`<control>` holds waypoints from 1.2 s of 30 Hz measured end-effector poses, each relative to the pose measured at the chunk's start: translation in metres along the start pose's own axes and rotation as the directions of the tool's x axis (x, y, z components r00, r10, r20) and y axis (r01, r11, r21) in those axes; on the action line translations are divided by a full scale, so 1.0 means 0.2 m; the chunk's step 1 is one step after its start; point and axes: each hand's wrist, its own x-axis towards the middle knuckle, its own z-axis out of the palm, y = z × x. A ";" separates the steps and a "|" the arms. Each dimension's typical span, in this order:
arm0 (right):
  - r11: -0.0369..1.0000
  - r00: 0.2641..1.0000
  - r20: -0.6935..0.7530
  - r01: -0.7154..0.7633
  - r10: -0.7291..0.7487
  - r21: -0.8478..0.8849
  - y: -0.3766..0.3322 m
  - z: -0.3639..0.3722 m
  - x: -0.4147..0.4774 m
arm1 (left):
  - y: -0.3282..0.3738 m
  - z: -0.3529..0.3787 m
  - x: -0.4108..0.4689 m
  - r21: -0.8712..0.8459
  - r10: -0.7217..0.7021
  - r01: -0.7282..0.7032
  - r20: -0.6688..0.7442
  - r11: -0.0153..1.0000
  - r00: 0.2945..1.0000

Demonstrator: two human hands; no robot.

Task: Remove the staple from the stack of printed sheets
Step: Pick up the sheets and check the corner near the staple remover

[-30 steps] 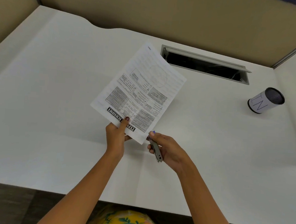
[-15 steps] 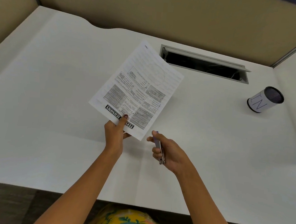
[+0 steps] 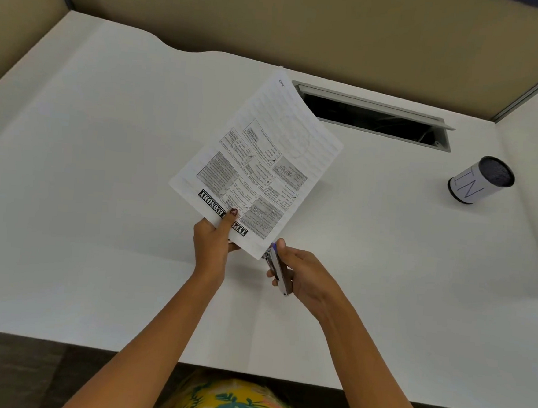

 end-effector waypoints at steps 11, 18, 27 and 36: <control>0.999 0.998 -0.050 0.025 -0.026 -0.033 -0.02 -0.02 0.00 | -0.01 -0.01 0.00 0.144 0.035 -0.029 -0.043 0.989 0.998; 0.998 0.999 -0.011 0.030 -0.031 -0.059 -0.03 0.01 0.00 | -0.01 0.02 -0.02 0.142 0.022 -0.017 -0.033 0.990 0.999; 0.997 0.999 0.007 0.035 -0.034 -0.063 -0.03 0.02 0.01 | -0.02 0.01 -0.02 0.148 0.017 -0.008 -0.065 0.989 0.998; 0.995 0.999 -0.027 0.045 -0.047 -0.086 -0.04 0.02 0.01 | -0.01 0.02 -0.03 0.131 0.005 -0.001 -0.028 0.991 1.000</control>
